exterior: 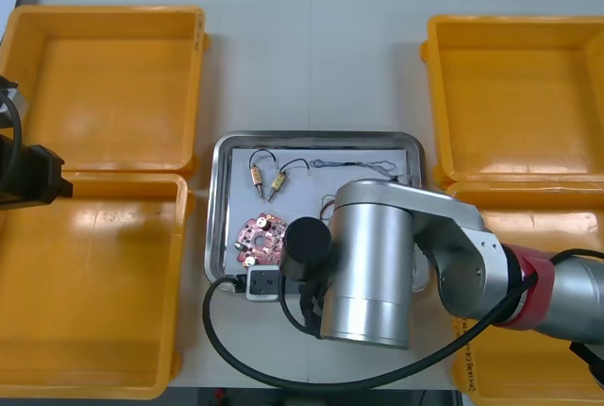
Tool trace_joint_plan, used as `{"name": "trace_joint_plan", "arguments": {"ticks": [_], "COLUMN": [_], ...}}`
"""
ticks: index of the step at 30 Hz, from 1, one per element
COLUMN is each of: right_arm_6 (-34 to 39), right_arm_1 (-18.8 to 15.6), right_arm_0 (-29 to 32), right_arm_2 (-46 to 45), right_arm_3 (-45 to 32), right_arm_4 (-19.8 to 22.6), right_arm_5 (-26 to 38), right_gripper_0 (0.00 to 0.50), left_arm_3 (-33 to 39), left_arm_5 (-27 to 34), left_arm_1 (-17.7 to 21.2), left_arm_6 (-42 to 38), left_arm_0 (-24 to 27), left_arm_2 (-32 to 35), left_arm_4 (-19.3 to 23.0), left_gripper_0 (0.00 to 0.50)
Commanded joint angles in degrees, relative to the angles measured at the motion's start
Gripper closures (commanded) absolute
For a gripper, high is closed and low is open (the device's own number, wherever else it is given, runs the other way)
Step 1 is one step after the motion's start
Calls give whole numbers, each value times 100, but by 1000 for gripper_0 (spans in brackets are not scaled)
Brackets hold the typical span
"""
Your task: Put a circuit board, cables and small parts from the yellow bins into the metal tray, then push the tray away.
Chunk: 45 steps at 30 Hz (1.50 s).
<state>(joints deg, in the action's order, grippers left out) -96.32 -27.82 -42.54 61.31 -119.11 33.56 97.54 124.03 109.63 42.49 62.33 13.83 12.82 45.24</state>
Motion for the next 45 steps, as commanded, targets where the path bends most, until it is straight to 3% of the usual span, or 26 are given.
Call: {"name": "trace_joint_plan", "arguments": {"ticks": [1,8,21,45], "right_arm_6": [8,8,0,26], "right_arm_1": [207,426,435,505], "right_arm_0": [-167,-167,-176,-176], "right_arm_2": [285,434,513,364], "right_arm_3": [152,398,398,591], "right_arm_4": [-130,-332,-798,-860], "right_arm_5": [-68,-77,-139,-358], "right_gripper_0": [0,0,0,0], "left_arm_3": [192,192,192,192], "left_arm_5": [37,37,37,37], "left_arm_1": [251,251,251,251], "left_arm_6": [481,481,481,481], "left_arm_0": [-82,-82,-82,-82], "left_arm_2": [160,160,160,160], "left_arm_4": [-60,-60,-60,-60], "left_gripper_0": [0,0,0,0]}}
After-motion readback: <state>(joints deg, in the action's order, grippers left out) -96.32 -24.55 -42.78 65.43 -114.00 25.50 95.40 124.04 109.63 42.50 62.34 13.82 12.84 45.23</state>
